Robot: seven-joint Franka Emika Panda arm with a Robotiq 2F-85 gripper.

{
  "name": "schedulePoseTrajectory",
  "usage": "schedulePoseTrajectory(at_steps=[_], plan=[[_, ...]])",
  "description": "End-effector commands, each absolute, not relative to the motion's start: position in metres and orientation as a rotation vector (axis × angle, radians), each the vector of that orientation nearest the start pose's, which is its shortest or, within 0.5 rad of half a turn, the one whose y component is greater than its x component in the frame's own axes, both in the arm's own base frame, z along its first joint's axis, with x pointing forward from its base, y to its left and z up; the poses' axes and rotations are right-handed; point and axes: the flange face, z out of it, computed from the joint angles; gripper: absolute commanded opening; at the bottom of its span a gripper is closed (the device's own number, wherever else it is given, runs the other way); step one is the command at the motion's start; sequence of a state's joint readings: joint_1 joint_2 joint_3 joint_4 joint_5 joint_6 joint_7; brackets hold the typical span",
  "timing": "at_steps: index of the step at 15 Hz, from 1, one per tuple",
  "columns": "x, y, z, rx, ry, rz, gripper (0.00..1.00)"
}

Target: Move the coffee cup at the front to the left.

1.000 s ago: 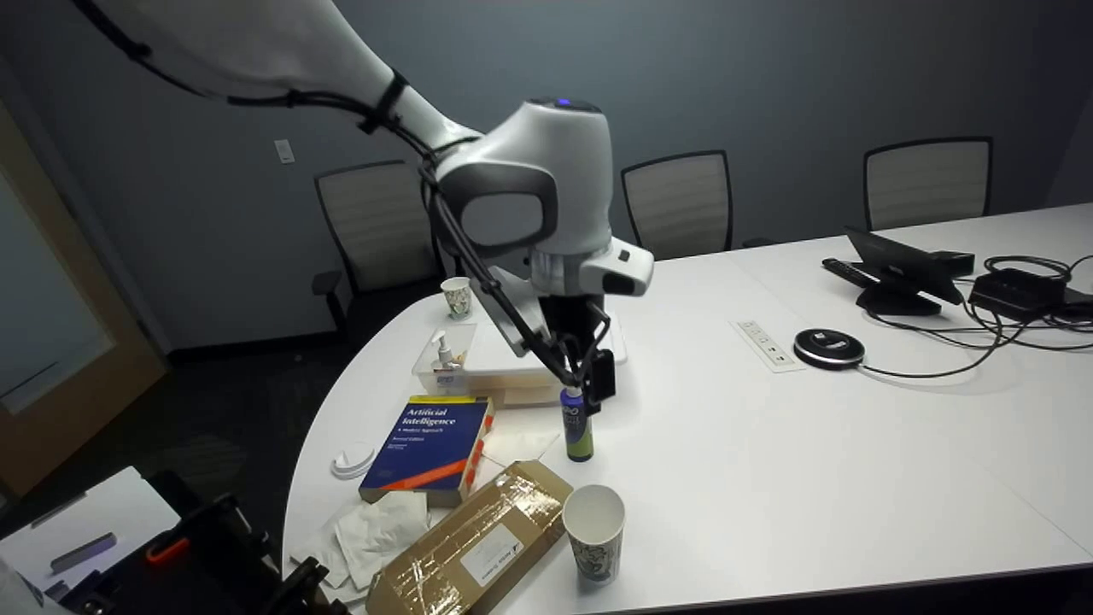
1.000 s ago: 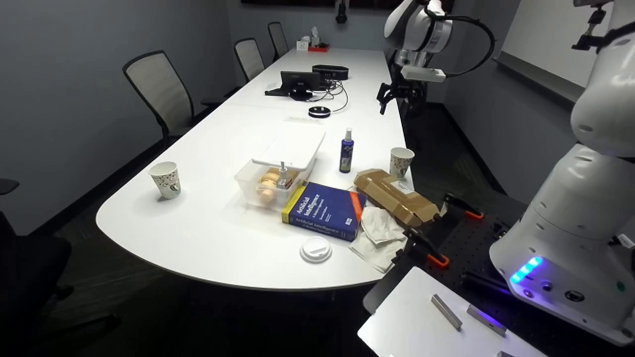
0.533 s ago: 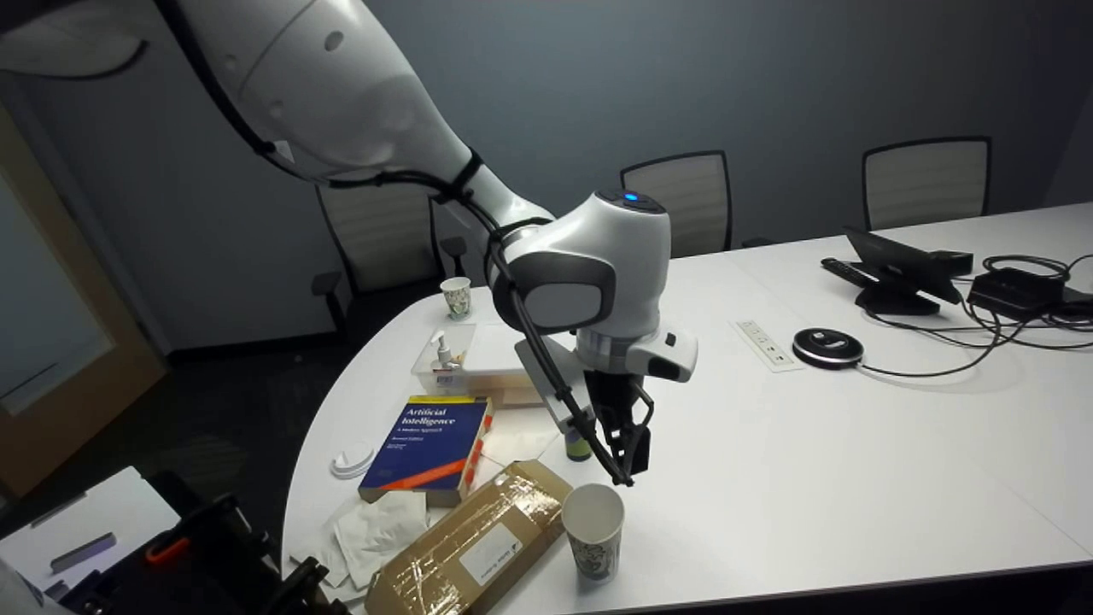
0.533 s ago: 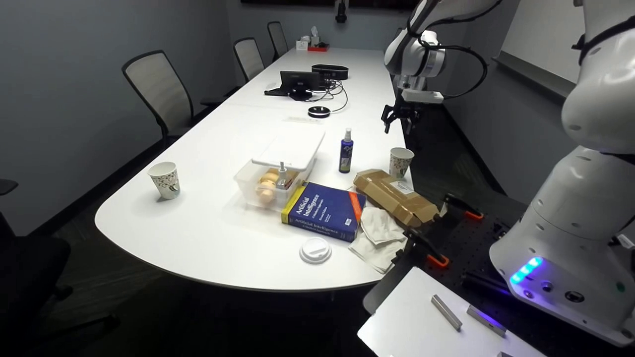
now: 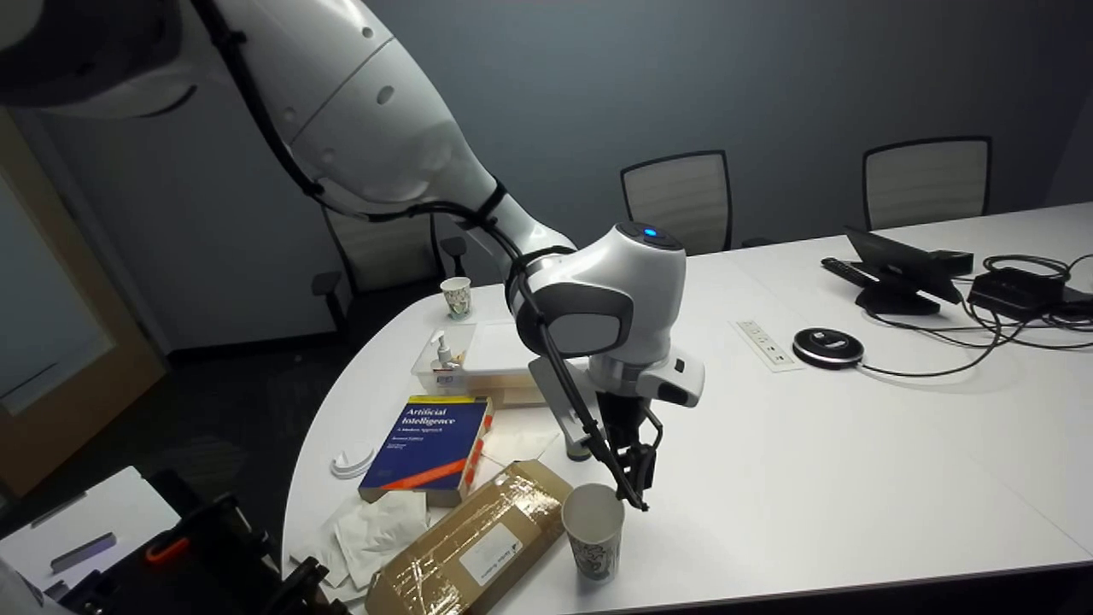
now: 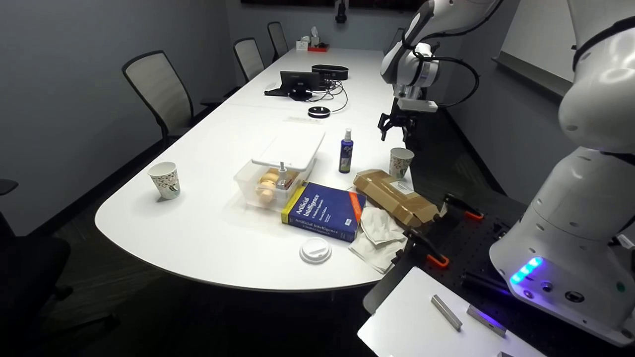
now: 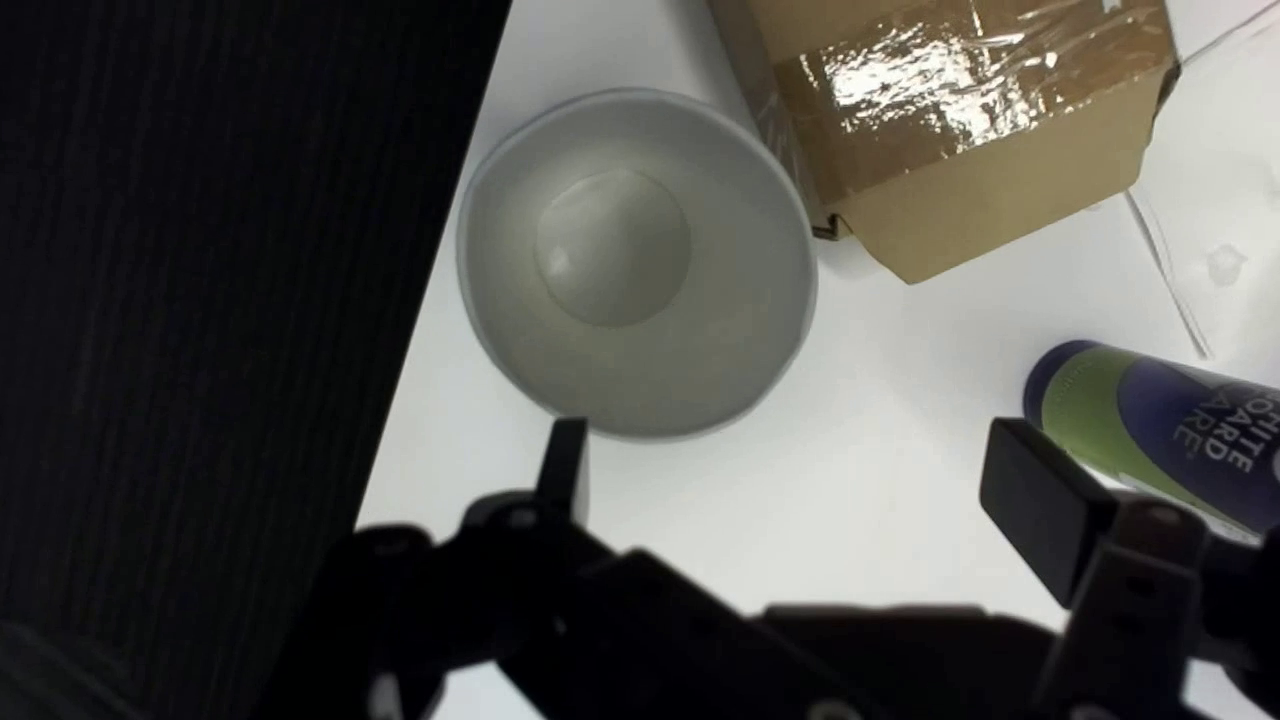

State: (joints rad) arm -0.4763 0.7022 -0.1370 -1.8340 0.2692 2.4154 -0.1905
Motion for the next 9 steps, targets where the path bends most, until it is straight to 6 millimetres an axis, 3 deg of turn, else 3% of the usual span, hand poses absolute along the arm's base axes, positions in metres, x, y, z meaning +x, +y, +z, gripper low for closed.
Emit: schedulePoseTrajectory(at_steps=[1, 9], plan=[[0.527, -0.35, 0.125, -2.854, 0.896, 0.172, 1.0], [0.522, -0.337, 0.095, -2.812, 0.926, 0.262, 1.0]])
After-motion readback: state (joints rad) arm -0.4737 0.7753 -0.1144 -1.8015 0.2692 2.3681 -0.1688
